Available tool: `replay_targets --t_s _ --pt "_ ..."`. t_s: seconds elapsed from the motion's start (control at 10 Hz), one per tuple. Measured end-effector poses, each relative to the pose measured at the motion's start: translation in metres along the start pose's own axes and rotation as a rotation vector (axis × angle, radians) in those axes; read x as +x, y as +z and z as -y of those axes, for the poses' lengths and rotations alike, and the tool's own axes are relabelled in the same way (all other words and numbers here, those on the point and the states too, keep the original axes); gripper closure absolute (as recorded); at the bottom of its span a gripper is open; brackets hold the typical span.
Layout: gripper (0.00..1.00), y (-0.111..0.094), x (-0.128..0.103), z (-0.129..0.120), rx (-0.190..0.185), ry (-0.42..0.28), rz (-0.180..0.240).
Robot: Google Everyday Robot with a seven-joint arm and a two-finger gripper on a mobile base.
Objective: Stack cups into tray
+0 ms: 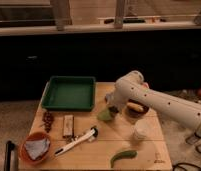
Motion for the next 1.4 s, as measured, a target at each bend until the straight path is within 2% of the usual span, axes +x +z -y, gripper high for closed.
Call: replay_targets --t_s 0.5,1.1,1.4 --pt "1.0 0.003 -0.011 0.028 0.005 -0.086 0.039" --pt "1.0 -0.018 -0.023 0.057 0.012 -0.169 0.04" --pt "1.0 -0.017 -0.029 0.07 0.024 -0.208 0.078"
